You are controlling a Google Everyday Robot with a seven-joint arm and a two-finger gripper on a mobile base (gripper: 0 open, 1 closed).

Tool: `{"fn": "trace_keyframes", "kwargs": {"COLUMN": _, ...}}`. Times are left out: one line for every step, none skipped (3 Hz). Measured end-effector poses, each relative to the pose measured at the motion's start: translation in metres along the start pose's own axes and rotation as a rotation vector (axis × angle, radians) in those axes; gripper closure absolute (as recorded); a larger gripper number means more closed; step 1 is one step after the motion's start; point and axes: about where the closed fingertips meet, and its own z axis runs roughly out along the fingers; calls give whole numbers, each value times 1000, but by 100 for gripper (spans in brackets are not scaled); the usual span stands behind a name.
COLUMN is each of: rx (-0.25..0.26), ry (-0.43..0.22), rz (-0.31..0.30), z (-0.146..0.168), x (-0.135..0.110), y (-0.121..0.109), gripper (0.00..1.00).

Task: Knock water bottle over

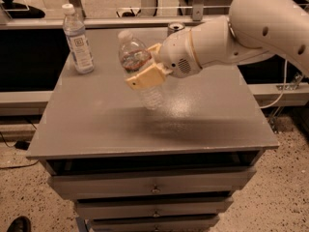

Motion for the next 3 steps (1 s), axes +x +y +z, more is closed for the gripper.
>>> {"fn": "trace_keyframes", "kwargs": {"rx": -108, "ry": 183, "rz": -137, "z": -7, "x": 20, "y": 15, "gripper": 100}}
{"fn": "trace_keyframes", "kwargs": {"rx": -208, "ry": 355, "rz": -253, "z": -7, "x": 45, "y": 33, "gripper": 100}}
{"fn": "trace_keyframes", "kwargs": {"rx": -248, "ry": 456, "rz": -304, "z": -6, "x": 60, "y": 37, "gripper": 100}}
